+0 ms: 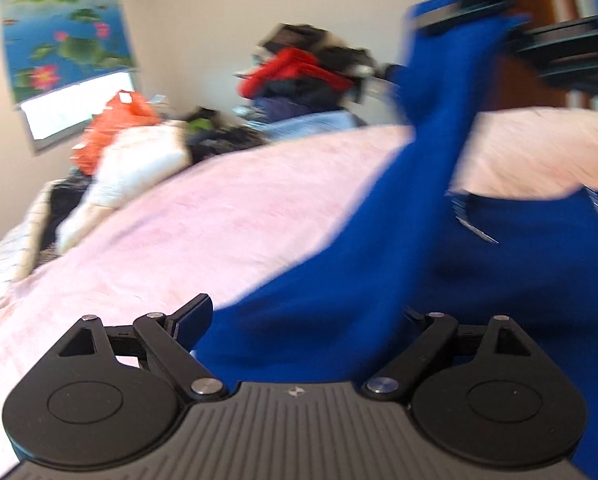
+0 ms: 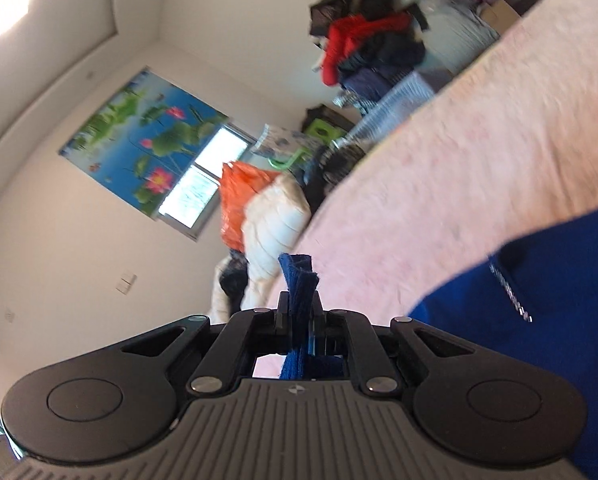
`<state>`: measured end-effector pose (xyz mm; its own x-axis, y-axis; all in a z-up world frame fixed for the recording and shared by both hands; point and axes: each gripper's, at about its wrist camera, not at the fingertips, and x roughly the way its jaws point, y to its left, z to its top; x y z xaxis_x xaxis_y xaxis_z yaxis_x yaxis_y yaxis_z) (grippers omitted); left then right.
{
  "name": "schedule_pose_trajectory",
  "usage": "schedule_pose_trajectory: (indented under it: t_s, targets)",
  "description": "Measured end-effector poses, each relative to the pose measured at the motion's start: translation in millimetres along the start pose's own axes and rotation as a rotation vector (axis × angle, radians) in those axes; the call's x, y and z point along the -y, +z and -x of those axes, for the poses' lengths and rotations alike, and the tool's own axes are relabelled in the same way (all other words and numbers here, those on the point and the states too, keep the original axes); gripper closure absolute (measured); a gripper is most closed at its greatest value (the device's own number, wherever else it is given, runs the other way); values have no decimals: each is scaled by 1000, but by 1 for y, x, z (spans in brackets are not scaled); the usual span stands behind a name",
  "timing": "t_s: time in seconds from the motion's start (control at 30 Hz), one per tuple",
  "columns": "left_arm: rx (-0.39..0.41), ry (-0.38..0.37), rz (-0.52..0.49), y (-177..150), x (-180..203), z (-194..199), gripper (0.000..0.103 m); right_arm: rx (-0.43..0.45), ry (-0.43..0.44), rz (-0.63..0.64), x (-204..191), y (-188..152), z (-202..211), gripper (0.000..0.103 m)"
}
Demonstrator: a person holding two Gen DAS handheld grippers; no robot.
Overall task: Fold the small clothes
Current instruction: 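Grasp the blue sweater fabric with the right gripper and lift it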
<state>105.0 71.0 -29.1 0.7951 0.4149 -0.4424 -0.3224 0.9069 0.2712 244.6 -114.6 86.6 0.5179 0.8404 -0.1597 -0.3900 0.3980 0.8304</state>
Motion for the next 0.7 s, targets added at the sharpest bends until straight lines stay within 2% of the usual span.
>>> schedule_pose_trajectory:
  t_s: [0.13,0.3,0.37,0.47,0.7]
  targets:
    - [-24,68,71,7,-14,-15,12,91,-46,36,12,17,37,91]
    - [-85,58,93,6,-25,-25,12,180,-121,-6,52,32,71,91]
    - [-95,27,88,7,-25,-27,12,200,-152,-21,69,33,79,91]
    - [-68,-64,66,1,-19,-15,12,192,-171,-53,90,30,83,91]
    - [11,-273,-106,-13,-1,19,12,204,-226,-78,118,17,93,91]
